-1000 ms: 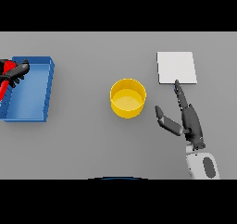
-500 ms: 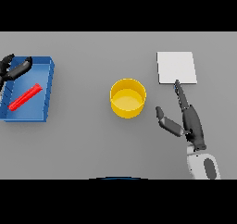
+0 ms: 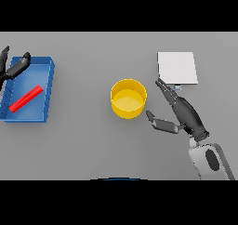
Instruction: Pick up the red beaker and tilt it to pour out 1 green nut into yellow bowl. Pick up the yellow bowl and place it on the metallic measuring scale.
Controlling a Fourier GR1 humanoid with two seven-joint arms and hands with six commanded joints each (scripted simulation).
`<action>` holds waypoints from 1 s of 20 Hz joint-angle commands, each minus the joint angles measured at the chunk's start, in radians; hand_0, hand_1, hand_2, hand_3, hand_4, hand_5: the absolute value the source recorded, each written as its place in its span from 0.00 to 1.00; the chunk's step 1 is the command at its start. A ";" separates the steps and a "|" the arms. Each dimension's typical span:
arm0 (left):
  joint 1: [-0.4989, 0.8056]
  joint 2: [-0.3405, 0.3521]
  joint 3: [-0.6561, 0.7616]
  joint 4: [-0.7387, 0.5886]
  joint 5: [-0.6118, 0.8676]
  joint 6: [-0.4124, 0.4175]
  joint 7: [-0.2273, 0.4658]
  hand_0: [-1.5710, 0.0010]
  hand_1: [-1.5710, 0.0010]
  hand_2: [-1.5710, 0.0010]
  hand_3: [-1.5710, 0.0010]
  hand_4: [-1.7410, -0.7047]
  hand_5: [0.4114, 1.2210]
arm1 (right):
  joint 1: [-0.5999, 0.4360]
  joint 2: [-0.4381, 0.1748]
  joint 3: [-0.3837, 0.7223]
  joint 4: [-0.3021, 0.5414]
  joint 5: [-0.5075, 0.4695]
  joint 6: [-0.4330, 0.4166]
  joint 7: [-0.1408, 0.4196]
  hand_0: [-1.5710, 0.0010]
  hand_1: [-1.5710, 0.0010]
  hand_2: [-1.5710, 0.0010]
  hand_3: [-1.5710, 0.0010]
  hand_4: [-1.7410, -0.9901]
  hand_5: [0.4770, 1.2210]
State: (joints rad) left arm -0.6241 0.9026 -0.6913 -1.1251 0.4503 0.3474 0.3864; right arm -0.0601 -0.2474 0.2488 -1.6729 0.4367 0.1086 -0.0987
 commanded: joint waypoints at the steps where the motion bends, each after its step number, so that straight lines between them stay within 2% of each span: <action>1: 0.005 0.001 0.004 -0.002 0.006 0.000 -0.009 0.99 0.99 0.99 0.99 0.99 0.32 | -0.034 -0.037 0.026 0.016 0.054 0.021 0.010 1.00 1.00 1.00 1.00 0.71 0.31; 2: 0.004 -0.003 0.010 0.003 0.012 -0.003 -0.017 0.99 0.99 1.00 1.00 0.98 0.32 | -0.078 -0.072 0.060 0.022 0.105 0.051 0.019 1.00 1.00 1.00 1.00 0.70 0.30; 5: 0.008 -0.003 0.010 0.001 0.017 -0.006 -0.019 1.00 1.00 1.00 1.00 0.99 0.32 | -0.199 -0.131 0.166 0.069 0.238 0.113 -0.016 1.00 1.00 1.00 1.00 0.68 0.30; 9: 0.010 -0.009 0.003 -0.017 0.021 -0.009 -0.015 1.00 1.00 1.00 1.00 0.99 0.33 | -0.326 -0.191 0.262 0.146 0.340 0.200 -0.075 1.00 1.00 1.00 1.00 0.70 0.31; 13: 0.017 0.004 0.012 -0.026 0.033 -0.009 -0.007 1.00 1.00 1.00 1.00 0.98 0.34 | -0.422 -0.202 0.337 0.233 0.400 0.246 -0.132 1.00 1.00 1.00 1.00 0.70 0.31; 15: 0.027 0.005 0.015 -0.020 0.036 -0.011 -0.015 1.00 1.00 1.00 1.00 0.98 0.34 | -0.464 -0.180 0.376 0.281 0.426 0.285 -0.111 1.00 1.00 1.00 1.00 0.69 0.31; 20: 0.041 0.005 0.019 -0.026 0.046 -0.017 -0.038 1.00 1.00 1.00 1.00 0.98 0.34 | -0.561 -0.151 0.432 0.395 0.471 0.319 -0.115 1.00 1.00 1.00 1.00 0.67 0.31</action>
State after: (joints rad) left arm -0.5829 0.9068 -0.6729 -1.1514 0.4965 0.3305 0.3488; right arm -0.6212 -0.3988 0.6802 -1.2785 0.9072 0.4271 -0.2137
